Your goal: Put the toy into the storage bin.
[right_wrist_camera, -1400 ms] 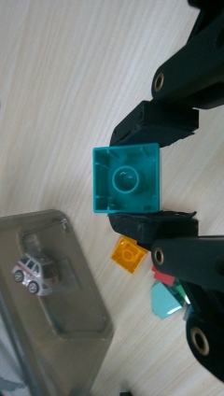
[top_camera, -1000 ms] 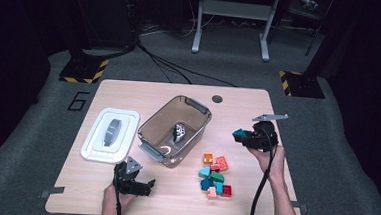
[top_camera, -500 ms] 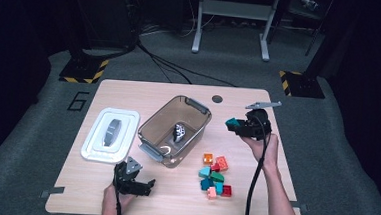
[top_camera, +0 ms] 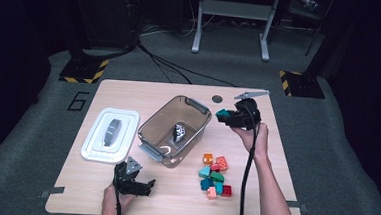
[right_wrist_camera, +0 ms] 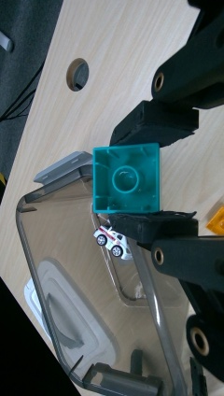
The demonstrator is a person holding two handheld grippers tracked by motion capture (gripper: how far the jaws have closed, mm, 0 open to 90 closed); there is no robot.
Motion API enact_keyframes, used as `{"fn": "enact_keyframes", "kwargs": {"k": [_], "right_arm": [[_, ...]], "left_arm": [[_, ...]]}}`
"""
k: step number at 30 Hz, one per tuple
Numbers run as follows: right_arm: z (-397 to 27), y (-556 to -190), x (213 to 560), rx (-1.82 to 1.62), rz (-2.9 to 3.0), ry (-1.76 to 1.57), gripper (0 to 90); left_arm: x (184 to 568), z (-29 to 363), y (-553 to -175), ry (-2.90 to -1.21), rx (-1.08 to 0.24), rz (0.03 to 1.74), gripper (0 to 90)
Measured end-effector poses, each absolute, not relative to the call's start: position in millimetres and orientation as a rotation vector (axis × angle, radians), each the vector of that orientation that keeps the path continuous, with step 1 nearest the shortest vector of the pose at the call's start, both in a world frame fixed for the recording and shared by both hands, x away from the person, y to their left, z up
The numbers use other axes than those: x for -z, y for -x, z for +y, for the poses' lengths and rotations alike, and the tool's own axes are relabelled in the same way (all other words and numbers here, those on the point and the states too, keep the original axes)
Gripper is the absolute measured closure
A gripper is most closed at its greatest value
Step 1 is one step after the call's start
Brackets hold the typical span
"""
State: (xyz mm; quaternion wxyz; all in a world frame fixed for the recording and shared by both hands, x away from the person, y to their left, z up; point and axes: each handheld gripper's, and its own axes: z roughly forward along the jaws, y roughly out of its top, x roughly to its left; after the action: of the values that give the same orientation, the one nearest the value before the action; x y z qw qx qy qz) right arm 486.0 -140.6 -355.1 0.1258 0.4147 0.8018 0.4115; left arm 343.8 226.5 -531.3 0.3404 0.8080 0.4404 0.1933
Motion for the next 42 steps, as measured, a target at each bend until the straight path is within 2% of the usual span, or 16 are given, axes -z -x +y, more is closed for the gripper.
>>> {"fn": "enact_keyframes", "kwargs": {"k": [10,19,34,37,42], "right_arm": [[-112,-501,356,-1.179,2.386,-1.165,58.7],[-79,-515,369,-1.108,2.469,-1.138,58.6],[-64,-518,379,-0.964,2.517,-1.113,57.6],[-66,-517,380,-0.962,2.503,-1.143,50.2],[-76,-509,376,-1.011,2.460,-1.169,31.3]], "left_arm": [[531,226,-344,-2.101,-0.501,1.149,1.4],[531,227,-344,-2.115,-0.498,1.142,1.6],[531,227,-344,-2.109,-0.505,1.139,1.7],[531,227,-344,-2.110,-0.505,1.139,1.7],[531,227,-344,-2.116,-0.496,1.138,1.7]]}}
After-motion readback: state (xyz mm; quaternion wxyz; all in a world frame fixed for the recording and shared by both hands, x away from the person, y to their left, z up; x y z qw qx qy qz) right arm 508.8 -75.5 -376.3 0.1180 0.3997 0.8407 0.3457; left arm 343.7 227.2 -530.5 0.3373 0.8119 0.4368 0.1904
